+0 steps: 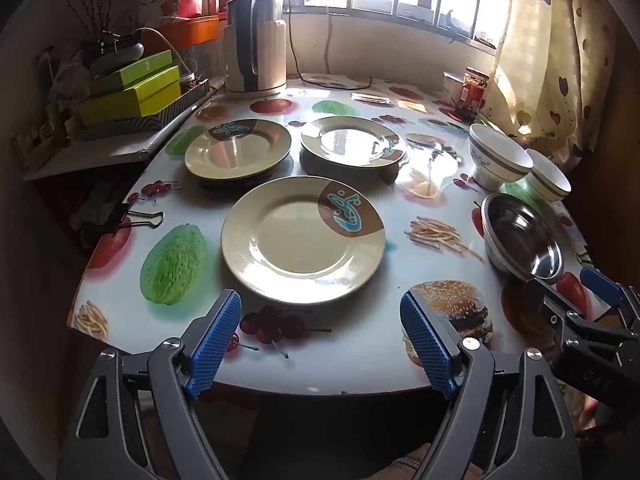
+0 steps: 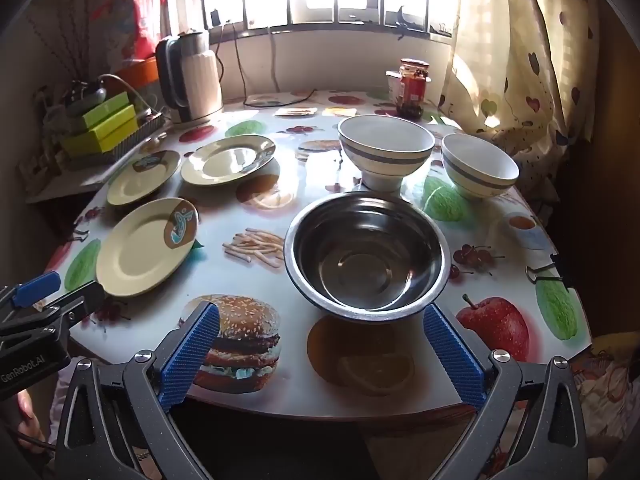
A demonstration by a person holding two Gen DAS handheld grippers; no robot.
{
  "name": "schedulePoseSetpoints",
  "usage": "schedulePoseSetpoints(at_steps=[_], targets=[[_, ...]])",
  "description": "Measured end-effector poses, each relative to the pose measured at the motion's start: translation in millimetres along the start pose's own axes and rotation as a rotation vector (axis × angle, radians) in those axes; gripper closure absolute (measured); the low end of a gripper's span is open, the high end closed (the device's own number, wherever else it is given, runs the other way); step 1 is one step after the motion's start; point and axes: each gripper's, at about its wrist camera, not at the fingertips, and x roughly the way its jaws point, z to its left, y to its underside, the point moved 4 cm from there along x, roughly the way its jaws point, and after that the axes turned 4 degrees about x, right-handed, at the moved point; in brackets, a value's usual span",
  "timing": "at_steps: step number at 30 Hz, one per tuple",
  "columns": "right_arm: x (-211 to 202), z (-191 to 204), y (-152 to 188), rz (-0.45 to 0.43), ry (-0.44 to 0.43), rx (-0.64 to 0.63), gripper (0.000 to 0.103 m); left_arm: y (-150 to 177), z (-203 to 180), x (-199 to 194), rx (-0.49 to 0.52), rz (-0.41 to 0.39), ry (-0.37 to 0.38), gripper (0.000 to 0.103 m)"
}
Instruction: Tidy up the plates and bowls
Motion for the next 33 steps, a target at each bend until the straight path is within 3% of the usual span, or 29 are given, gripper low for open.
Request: schedulePoseSetpoints(at_steps=[14,33], targets=[[-0.4,2.5,-6.5,-0.022,-0.035,0.003,0.000,-11.0,-2.6,3.3,0.040,0.003,-0.051,0.021],[4.2,0.7,-12.0,-0.054,-0.048,-0.006,0.000,-9.6,-3.7,9.9,0.033,0.030,-0.058,0.021]])
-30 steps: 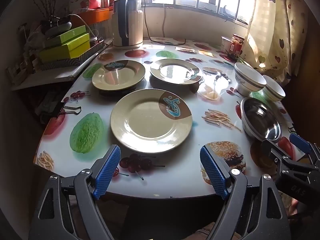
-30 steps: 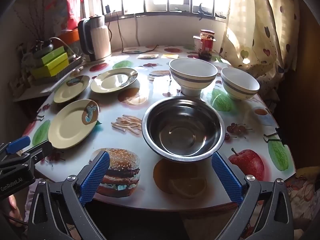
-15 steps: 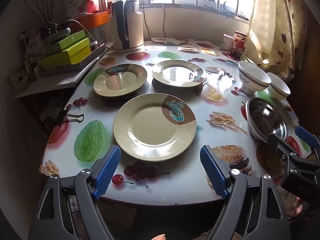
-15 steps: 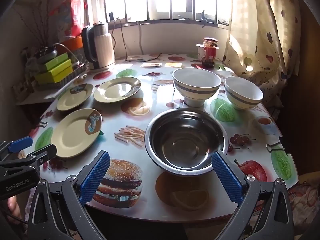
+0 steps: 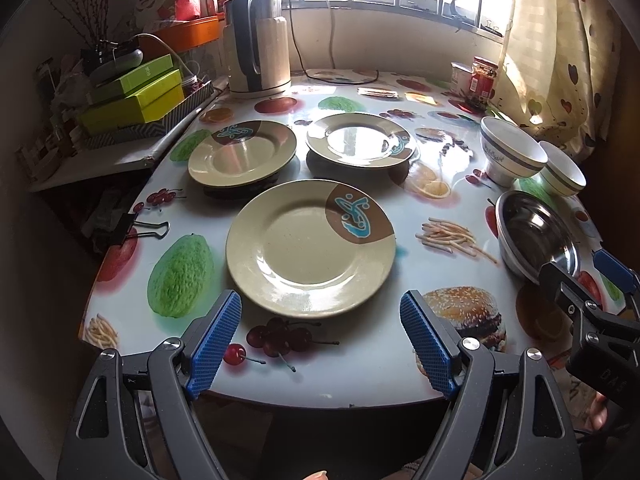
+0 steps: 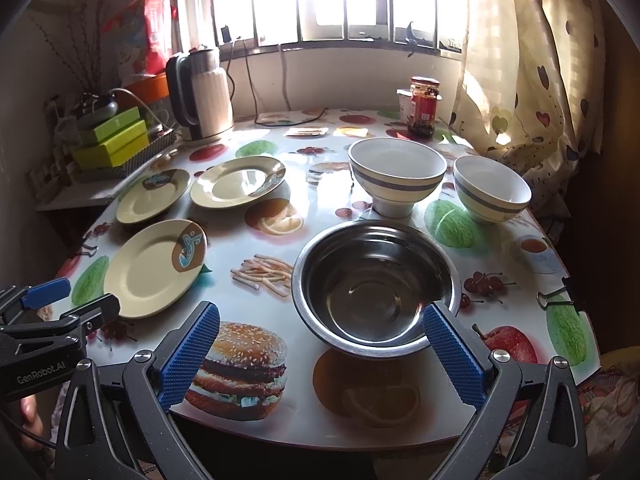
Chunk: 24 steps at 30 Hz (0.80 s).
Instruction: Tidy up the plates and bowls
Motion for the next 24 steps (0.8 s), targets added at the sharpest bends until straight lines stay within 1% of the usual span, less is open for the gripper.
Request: schedulePoseSetpoints(at_steps=[5,24], targets=[[1.5,-2.1,0.7,0.013,0.005,0.015,0.000,0.8,0.9,0.9,-0.004,0.007,0.004,0.021],[0.8,-3.4,0.1,0.011,0.017,0.013,0.000,0.2,0.8,0.2,-0.007,0.007,0.006,0.021]])
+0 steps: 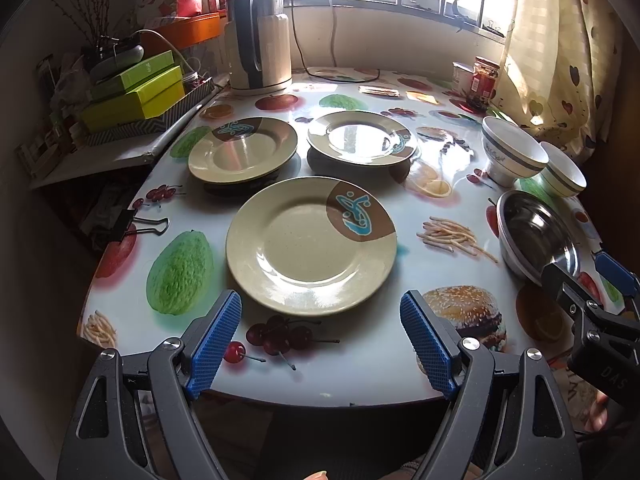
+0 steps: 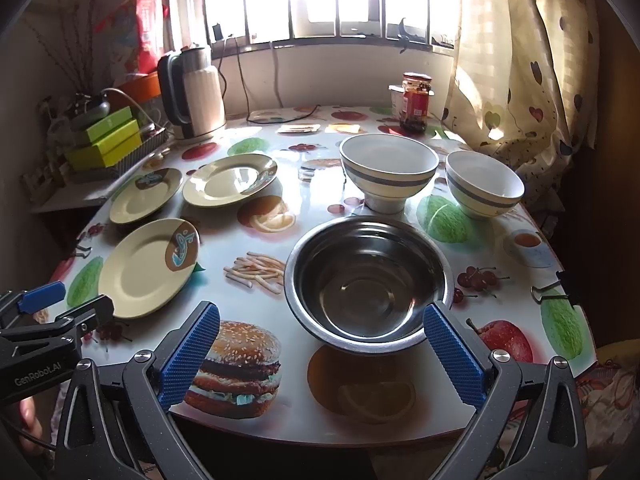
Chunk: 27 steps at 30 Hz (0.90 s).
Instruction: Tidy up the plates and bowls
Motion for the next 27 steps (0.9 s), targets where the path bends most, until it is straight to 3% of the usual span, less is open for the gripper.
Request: schedulePoseSetpoints(at_steps=[27], targets=[[3.1,-0.4,0.2,0.007,0.006,0.000,0.000,-1.5,3.0,4.7,0.002,-0.002,-0.003,0.021]])
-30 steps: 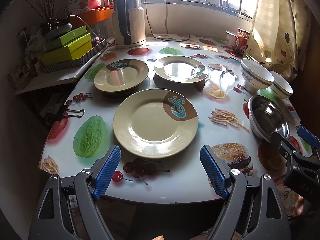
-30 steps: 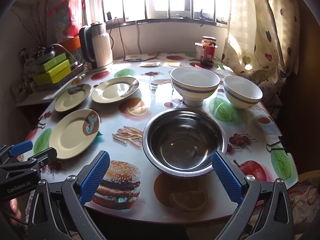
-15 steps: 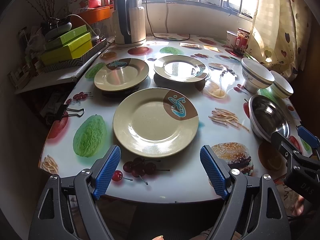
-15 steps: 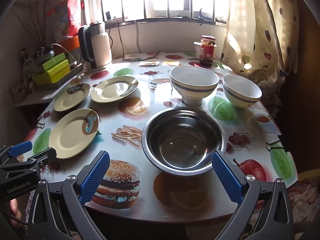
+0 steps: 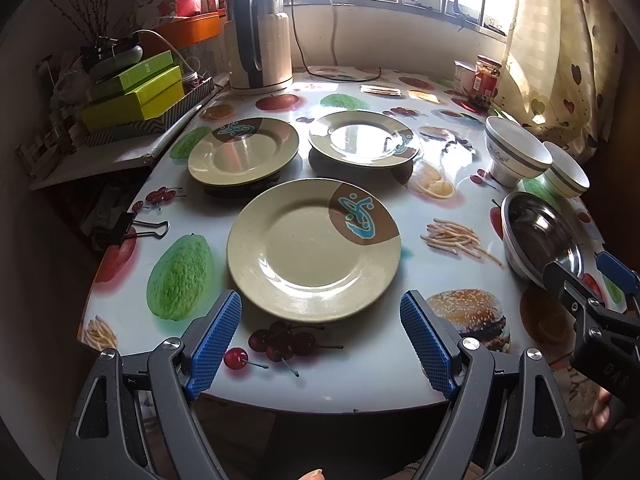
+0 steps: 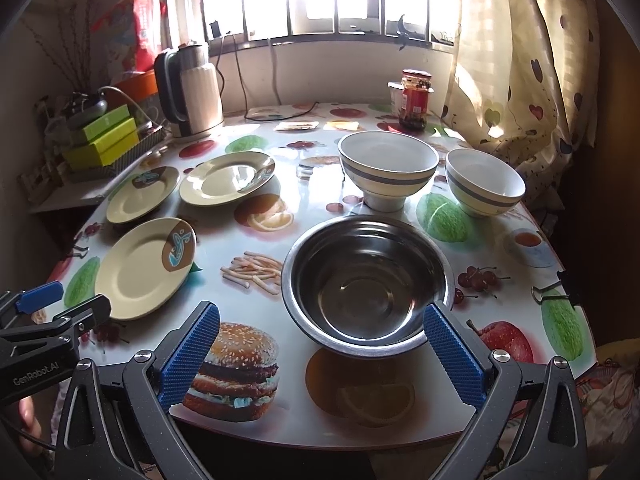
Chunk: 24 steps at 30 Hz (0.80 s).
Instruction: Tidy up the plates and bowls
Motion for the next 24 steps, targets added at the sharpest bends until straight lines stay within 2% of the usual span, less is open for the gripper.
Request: schedulePoseSetpoints(at_steps=[4,7,12,20,24], targets=[[2.6,3.7,-4.9,-0.002,0.001,-0.016,0.000,-6.6,4.0,3.2,-0.002,-0.003,0.021,0.021],[6.0,8.7,-14.3,-0.004,-0.011,-0.025,0.000,-12.8,9.3,11.2,-0.005,0.027,0.055,0.021],[19.9,17.7,-38.4,-0.010,-0.013,-0.037,0.000,-30.2,24.5,24.4,-0.020,0.047,0.054,0.021],[44.8,43.7,-77.6,-0.007,-0.070,-0.041,0.000,-61.4,74.4,40.7,-0.146,0.044,0.071,0.022],[59.0,68.9,-98.8,-0.005,-0.124,-0.045,0.001,-76.0,104.3,48.5,-0.196,0.038,0.067,0.028]])
